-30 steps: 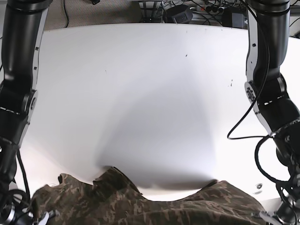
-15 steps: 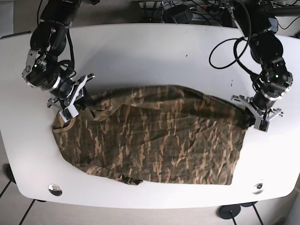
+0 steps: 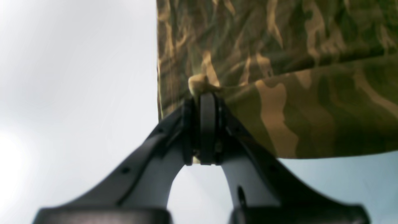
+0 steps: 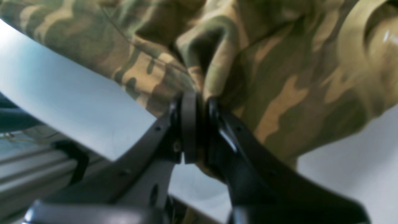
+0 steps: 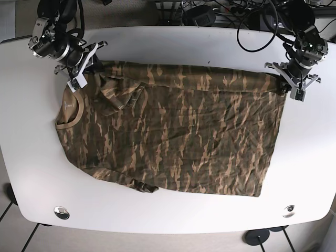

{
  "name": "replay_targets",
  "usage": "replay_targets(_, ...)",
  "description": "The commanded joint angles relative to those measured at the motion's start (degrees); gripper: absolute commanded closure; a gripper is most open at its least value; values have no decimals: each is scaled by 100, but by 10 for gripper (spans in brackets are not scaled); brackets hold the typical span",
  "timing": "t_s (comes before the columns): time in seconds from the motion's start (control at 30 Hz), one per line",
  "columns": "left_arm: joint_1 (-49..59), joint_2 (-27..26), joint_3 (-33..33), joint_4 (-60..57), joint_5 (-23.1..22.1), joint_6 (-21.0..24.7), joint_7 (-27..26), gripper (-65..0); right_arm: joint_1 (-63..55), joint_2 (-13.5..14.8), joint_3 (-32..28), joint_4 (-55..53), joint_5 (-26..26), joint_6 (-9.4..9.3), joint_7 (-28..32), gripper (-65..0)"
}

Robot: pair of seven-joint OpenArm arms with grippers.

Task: Fold the T-shirt properly
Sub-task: 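Lift the shirt with both grippers and lay it flat, shaking it out, then move both grippers along the shirt sides and grasp the side edges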

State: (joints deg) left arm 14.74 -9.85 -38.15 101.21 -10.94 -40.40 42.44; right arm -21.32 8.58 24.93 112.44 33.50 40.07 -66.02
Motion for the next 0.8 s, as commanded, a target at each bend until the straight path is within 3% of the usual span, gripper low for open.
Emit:
replay_targets(0.03,121,-101,-260,187,-27,40,-98,0,-96,70,43,110,57,-7,74,-21)
replay_targets(0.23,447,48,-734,398,8,40,-81,0,-457,96,43,92,505,-7,74,-21)
replay_targets(0.43,737,48,-796,319,8,40,-72,0,-580,87,43,83,567,-21,66,-32)
replay_targets(0.47,763,48,-778,319,8,40,-72,0,-598,87,43,92,576,-21,66,-73)
replay_targets(0.5,772,48,-752,310,17,40,-63,-1,-606,87,43,92,576,-21,66,-187)
replay_targets(0.57,772,128,-726,292,17,40,-63,-115,-650,96,43,92,567,-12,66,-380)
replay_targets(0.63,737,163,-690,292,26,40,-63,-257,-703,105,158,92,584,-7,83,-531)
replay_targets(0.7,622,163,-567,292,26,40,-63,-332,-598,70,404,92,584,-7,145,-575)
replay_targets(0.8,271,136,-330,292,8,40,-63,-336,-105,105,492,66,523,-7,294,-575)
